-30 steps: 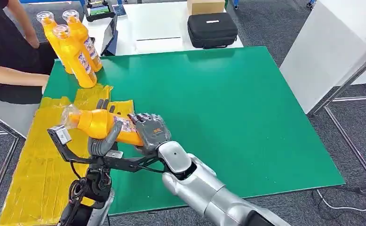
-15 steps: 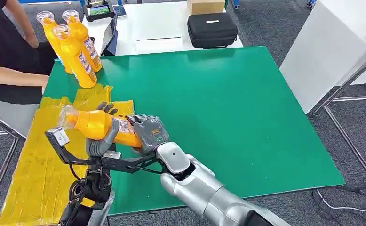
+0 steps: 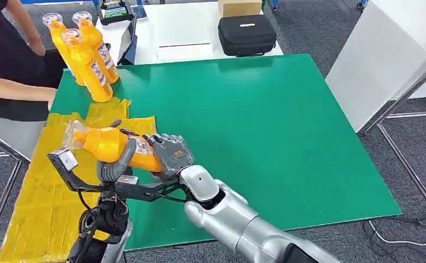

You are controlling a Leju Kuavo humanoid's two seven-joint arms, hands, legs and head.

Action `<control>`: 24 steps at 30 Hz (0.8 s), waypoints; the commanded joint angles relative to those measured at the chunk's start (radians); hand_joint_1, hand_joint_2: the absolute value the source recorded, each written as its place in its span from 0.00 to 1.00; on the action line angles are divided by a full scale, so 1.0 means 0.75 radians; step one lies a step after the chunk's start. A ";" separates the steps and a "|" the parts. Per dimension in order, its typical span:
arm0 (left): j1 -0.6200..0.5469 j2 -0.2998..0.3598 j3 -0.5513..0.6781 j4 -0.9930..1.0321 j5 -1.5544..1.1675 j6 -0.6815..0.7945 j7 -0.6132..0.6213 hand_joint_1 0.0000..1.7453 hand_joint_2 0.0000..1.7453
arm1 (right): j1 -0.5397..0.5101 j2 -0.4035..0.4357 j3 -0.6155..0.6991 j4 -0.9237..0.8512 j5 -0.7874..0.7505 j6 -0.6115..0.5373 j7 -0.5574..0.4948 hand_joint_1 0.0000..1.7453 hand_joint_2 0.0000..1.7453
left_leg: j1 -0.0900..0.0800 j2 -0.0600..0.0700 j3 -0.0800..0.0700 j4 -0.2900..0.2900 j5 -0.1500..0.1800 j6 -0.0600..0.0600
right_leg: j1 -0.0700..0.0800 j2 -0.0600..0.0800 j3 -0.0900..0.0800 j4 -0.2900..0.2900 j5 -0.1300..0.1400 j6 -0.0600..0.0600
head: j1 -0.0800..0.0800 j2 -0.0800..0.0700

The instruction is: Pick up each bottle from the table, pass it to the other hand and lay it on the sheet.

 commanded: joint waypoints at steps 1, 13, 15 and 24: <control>-0.133 0.016 -0.016 -0.017 -0.031 0.014 -0.010 1.00 1.00 | 0.060 0.008 0.079 0.127 -0.035 0.051 -0.091 0.00 1.00 | 0.001 -0.003 0.011 0.001 -0.005 -0.003 | 0.003 -0.008 0.014 0.000 -0.007 -0.001 | 0.000 0.000; -0.001 0.116 0.317 -0.123 -0.470 0.349 -0.192 1.00 1.00 | 0.479 -0.403 -0.908 -0.834 -0.088 -0.052 -0.264 0.00 0.00 | 0.000 -0.004 0.010 0.001 -0.005 -0.002 | 0.001 -0.007 0.015 0.001 -0.007 0.000 | 0.000 0.000; 0.002 0.117 0.323 -0.101 -0.484 0.354 -0.213 1.00 1.00 | 0.548 -0.429 -0.976 -0.931 -0.119 -0.039 -0.303 0.00 0.00 | 0.000 -0.009 0.010 -0.001 -0.003 -0.001 | 0.001 -0.011 0.015 -0.003 -0.006 0.000 | -0.001 0.000; -0.033 0.139 0.291 0.015 -0.932 0.692 -0.309 1.00 1.00 | 0.614 -0.421 -1.052 -0.962 -0.163 -0.044 -0.360 0.00 0.00 | -0.001 -0.007 0.008 0.000 -0.004 -0.002 | 0.000 -0.009 0.013 -0.001 -0.006 0.000 | 0.000 0.000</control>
